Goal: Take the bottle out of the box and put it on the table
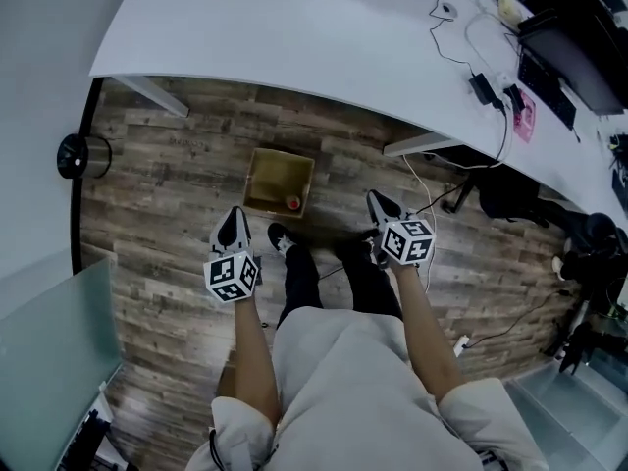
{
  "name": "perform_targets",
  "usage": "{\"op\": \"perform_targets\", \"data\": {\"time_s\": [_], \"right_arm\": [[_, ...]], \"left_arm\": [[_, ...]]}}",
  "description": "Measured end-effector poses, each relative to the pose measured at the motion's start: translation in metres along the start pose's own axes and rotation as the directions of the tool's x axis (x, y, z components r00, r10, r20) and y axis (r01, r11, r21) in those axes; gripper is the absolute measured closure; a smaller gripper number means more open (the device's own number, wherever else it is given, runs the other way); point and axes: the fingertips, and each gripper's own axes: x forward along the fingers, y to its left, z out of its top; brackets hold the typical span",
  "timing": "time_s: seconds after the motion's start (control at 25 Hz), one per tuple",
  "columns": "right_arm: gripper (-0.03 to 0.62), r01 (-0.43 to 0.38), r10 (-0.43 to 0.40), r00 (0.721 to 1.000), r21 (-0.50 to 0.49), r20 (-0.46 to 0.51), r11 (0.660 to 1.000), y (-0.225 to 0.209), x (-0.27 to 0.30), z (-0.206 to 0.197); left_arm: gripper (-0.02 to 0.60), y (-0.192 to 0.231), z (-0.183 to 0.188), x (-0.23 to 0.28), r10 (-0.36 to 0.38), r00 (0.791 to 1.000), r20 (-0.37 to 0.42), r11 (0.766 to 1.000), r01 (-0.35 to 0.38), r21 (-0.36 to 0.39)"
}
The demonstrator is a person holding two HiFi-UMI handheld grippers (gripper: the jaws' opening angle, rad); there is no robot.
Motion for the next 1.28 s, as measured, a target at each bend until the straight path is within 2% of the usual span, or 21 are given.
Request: {"op": "perform_targets", "data": {"time_s": [0.16,0.28,0.44,0.6,0.8,0.96,1.08,1.16,1.28], "right_arm": [[0.556,-0.053,0.05,0.995,-0.029,-0.087,0.998,0.015,0.029,-0.034],[0.556,-0.112,0.11,0.984,-0.008,-0.142,0.994,0.032,0.056,-0.063],[0.556,-0.2,0.212,0.958,0.081,-0.193,0.976,0.054,0.096,-0.1],[0.556,-0.266,0.274,0.924,0.067,-0.267,0.962,0.074,0.133,-0.135],[0.556,-0.365,0.326,0.877,-0.048,-0.352,0.93,0.092,0.172,-0.168],[0.556,-0.386,0.29,0.861,-0.165,-0.418,0.908,0.087,0.203,-0.191],[0.556,-0.396,0.253,0.848,-0.241,-0.466,0.886,0.079,0.225,-0.212],[0.556,-0.418,0.223,0.837,-0.32,-0.499,0.85,0.073,0.24,-0.227],[0.556,-0.464,0.181,0.816,-0.434,-0.549,0.773,0.063,0.258,-0.256]], "left_arm": [[0.569,0.017,-0.037,0.001,0.009,0.999,-0.038,1.0,-0.009,-0.009],[0.569,0.033,-0.067,0.002,0.025,0.998,-0.063,0.999,-0.026,-0.021],[0.569,0.053,-0.104,0.006,0.049,0.995,-0.082,0.996,-0.054,-0.067],[0.569,0.071,-0.13,-0.001,0.085,0.993,-0.083,0.993,-0.092,-0.079],[0.569,0.086,-0.169,-0.004,0.13,0.989,-0.064,0.978,-0.139,-0.157],[0.569,0.101,-0.192,0.006,0.143,0.988,-0.058,0.974,-0.151,-0.171],[0.569,0.109,-0.217,0.015,0.147,0.986,-0.074,0.975,-0.157,-0.155],[0.569,0.114,-0.237,0.021,0.149,0.984,-0.096,0.978,-0.161,-0.134],[0.569,0.117,-0.27,0.023,0.144,0.981,-0.127,0.981,-0.159,-0.109]]}}
